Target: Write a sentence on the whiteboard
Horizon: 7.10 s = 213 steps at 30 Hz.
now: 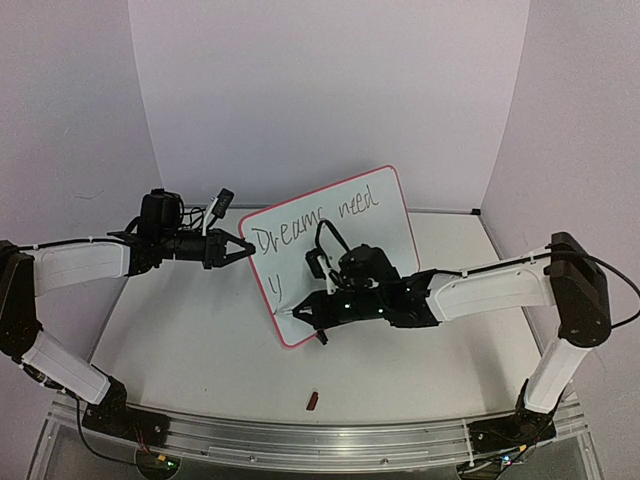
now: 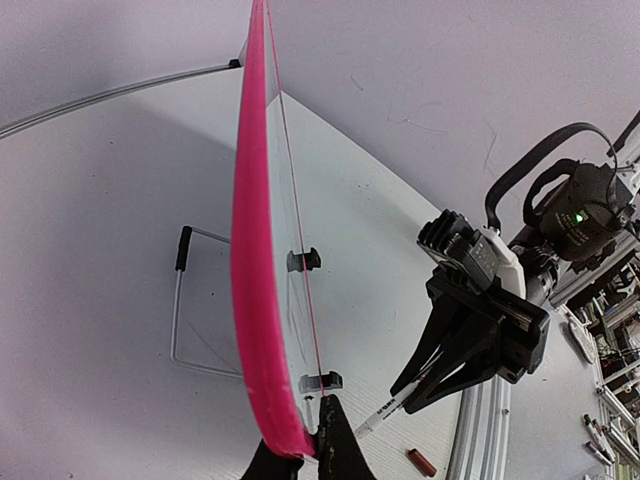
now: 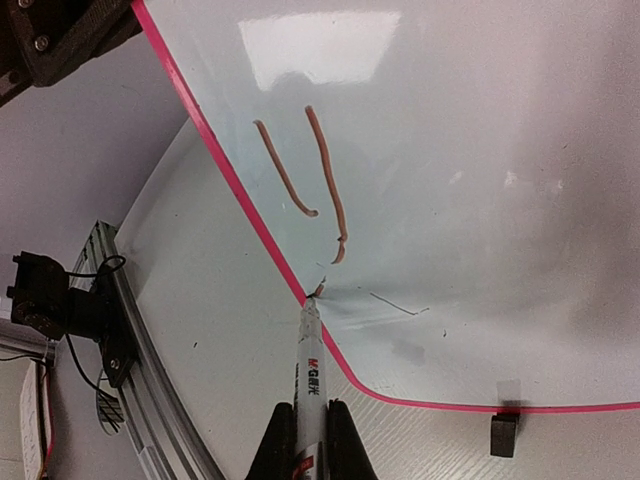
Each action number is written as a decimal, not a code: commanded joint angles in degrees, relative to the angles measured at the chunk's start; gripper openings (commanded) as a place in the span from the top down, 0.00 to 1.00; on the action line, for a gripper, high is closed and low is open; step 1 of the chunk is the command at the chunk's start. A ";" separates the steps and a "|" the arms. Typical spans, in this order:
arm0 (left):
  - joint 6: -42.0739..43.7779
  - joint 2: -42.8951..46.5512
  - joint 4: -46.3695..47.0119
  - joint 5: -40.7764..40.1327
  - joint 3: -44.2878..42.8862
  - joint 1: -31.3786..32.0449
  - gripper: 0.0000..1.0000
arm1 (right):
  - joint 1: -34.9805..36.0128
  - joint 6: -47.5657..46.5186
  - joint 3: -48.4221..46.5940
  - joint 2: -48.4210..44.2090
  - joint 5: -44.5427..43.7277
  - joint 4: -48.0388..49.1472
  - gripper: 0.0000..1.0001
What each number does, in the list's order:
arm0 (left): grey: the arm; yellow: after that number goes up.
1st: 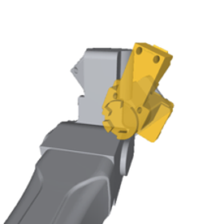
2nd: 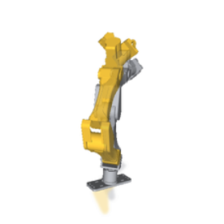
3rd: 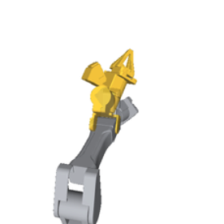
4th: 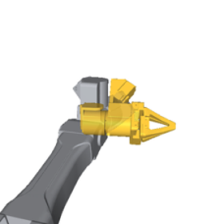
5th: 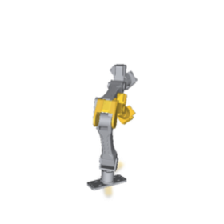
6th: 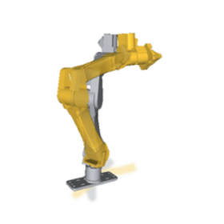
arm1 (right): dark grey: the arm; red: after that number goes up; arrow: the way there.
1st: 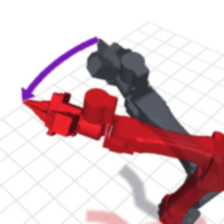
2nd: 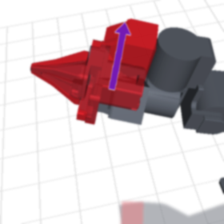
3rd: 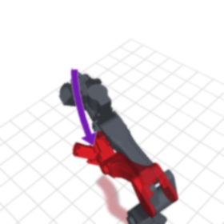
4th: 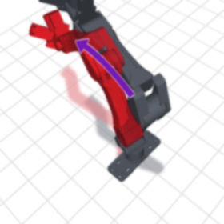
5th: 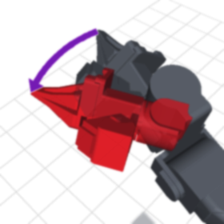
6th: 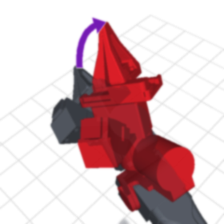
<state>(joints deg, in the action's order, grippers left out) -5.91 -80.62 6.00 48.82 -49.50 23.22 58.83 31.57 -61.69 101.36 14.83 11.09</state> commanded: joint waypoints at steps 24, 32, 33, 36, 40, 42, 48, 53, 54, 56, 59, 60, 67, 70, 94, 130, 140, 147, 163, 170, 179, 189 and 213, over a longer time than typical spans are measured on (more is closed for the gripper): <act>6.57 -0.13 -3.07 -2.28 0.12 1.30 1.00 | -4.74 -2.48 -0.48 -7.58 -4.72 0.68 1.00; 6.76 -0.27 -3.25 -2.45 0.02 1.30 1.00 | -6.02 -2.98 -2.30 -5.32 -2.27 1.13 1.00; 6.78 -0.32 -3.30 -2.44 0.01 1.30 1.00 | -6.04 -3.03 -2.53 -5.04 -1.98 1.33 1.00; 6.86 -0.41 -3.43 -2.58 0.00 1.30 1.00 | -6.17 -3.22 -3.24 -4.47 -1.53 1.77 1.00; 6.94 -0.50 -3.53 -2.66 -0.06 1.34 1.00 | -6.34 -3.48 -3.96 -3.68 -1.05 2.08 1.00; 6.95 -0.50 -3.54 -2.66 -0.02 1.30 1.00 | -6.30 -3.55 -4.23 -3.29 -0.84 2.09 1.00; 6.93 -0.48 -3.55 -2.66 -0.07 1.30 1.00 | -6.30 -3.05 -3.67 -2.24 0.40 2.09 1.00; 6.95 -0.50 -3.54 -2.65 -0.04 1.30 1.00 | -6.34 -1.65 -0.75 -2.94 1.26 2.18 1.00; 6.95 -0.53 -3.54 -2.64 -0.07 1.30 1.00 | -6.32 -1.43 -0.03 -3.31 1.16 2.18 1.00; 6.96 -0.63 -3.57 -2.66 -0.13 1.30 1.00 | -6.31 -1.16 1.26 -4.04 0.62 2.12 1.00; 6.92 -0.68 -3.55 -2.59 -0.20 1.30 1.00 | -6.30 -1.02 2.21 -5.01 -0.74 2.09 1.00; 6.95 -0.68 -3.55 -2.57 -0.19 1.30 1.00 | -6.31 -1.07 2.20 -5.18 -1.10 2.08 1.00; 6.86 -0.54 -3.55 -2.67 -0.12 1.39 1.00 | -6.30 -1.92 -0.60 -5.24 -3.76 2.09 1.00; 6.96 -0.38 -3.54 -2.66 -0.05 1.40 1.00 | -6.33 -2.61 -1.71 -5.66 -4.72 2.04 1.00; 6.96 -0.44 -3.63 -2.64 -0.10 1.39 1.00 | -6.38 -3.83 -0.48 -10.42 -4.22 1.93 1.00; 7.05 -0.68 -3.67 -2.64 -0.25 1.39 1.00 | -7.36 -1.79 1.50 -5.35 -2.33 0.51 1.00; 7.04 -0.52 -3.71 -2.74 -0.20 1.50 1.00 | -7.34 -2.30 1.40 -6.84 -5.20 -0.85 1.00; 7.14 -0.33 -3.80 -2.83 -0.20 1.48 1.00 | -7.37 -4.36 -1.51 -7.28 -6.86 -2.38 1.00; 7.11 -0.45 -3.81 -2.84 -0.21 1.47 1.00 | -7.82 -5.65 -3.73 -6.64 -7.56 -2.39 1.00; 7.13 -0.59 -3.80 -2.76 -0.21 1.47 1.00 | -7.78 -4.61 -1.28 -7.20 -6.66 -2.34 1.00; 7.11 -0.68 -3.72 -2.67 -0.29 1.48 1.00 | -7.81 -3.22 1.56 -7.58 -5.82 -2.30 1.00; 7.08 -0.59 -3.72 -2.70 -0.32 1.53 1.00 | -7.81 -4.46 1.14 -9.71 -9.45 -3.40 1.00; 7.09 -0.93 -3.81 -2.76 -0.28 1.60 1.00 | -7.85 -6.73 -6.07 -6.12 -6.21 -3.01 1.00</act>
<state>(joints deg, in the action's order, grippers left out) -5.91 -80.62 5.96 48.29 -49.50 23.40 51.13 25.32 -65.60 93.96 7.73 7.62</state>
